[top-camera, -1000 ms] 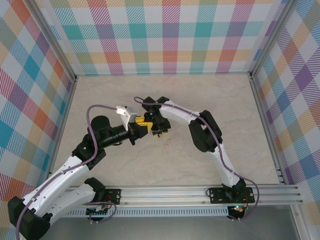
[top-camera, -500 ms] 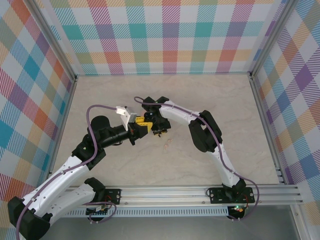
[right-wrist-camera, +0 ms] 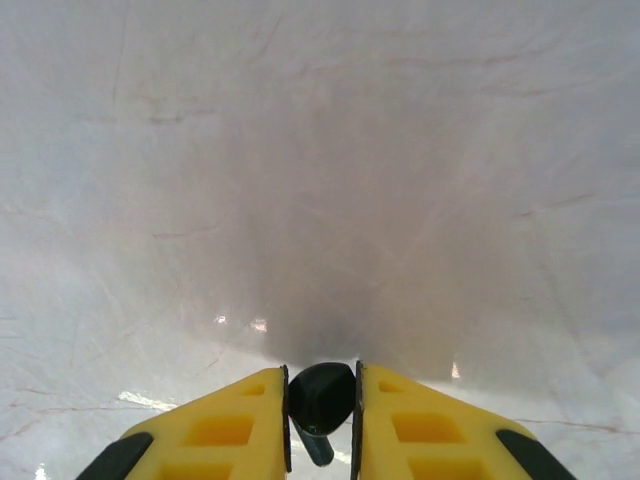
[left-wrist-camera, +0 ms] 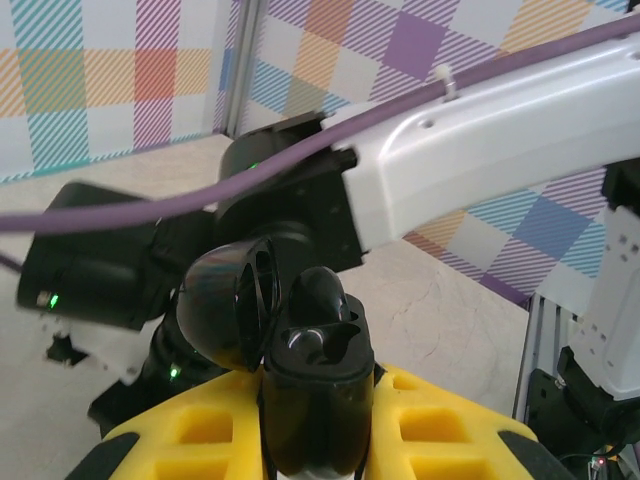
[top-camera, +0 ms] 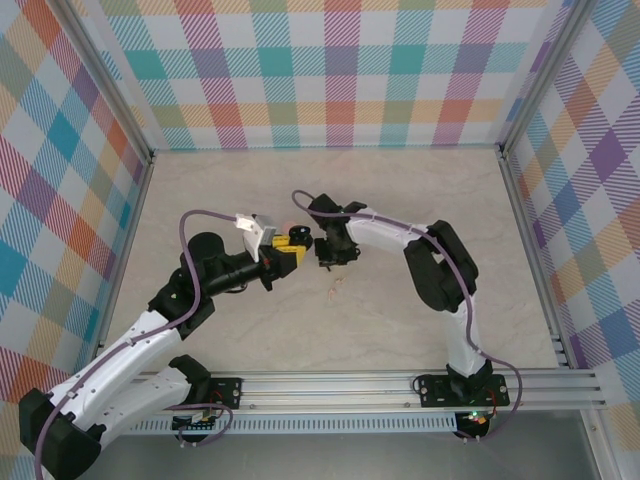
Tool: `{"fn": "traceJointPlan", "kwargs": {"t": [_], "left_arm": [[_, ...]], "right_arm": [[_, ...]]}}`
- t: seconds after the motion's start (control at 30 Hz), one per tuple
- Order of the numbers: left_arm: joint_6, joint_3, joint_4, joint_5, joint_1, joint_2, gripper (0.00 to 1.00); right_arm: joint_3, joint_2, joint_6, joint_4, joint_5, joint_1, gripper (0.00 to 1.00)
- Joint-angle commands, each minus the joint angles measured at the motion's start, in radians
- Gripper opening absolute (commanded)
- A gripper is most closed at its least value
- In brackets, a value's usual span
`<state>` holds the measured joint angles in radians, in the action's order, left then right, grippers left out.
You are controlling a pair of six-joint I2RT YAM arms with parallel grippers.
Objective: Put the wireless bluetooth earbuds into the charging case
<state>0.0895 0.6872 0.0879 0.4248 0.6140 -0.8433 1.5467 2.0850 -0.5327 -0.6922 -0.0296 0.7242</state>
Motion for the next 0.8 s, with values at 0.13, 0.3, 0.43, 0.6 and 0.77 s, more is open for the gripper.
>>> {"fn": "traceJointPlan", "kwargs": {"t": [0.13,0.3,0.43,0.6,0.77], "left_arm": [[0.016,-0.017,0.020,-0.116,0.010,-0.014,0.10],[0.029,-0.029,0.021,-0.197,0.010,-0.042,0.10],[0.046,-0.048,0.059,-0.219,0.009,-0.065,0.10],[0.071,-0.067,0.096,-0.258,0.009,-0.091,0.10],[0.088,-0.069,0.105,-0.281,0.010,-0.114,0.11]], "right_arm": [[-0.135,-0.153,-0.047,0.215,0.080,-0.051,0.22],[-0.220,-0.237,-0.067,0.292,0.107,-0.078,0.23],[-0.284,-0.313,-0.077,0.351,0.122,-0.093,0.23],[-0.340,-0.411,-0.076,0.392,0.121,-0.104,0.23],[-0.379,-0.506,-0.065,0.420,0.123,-0.107,0.24]]}}
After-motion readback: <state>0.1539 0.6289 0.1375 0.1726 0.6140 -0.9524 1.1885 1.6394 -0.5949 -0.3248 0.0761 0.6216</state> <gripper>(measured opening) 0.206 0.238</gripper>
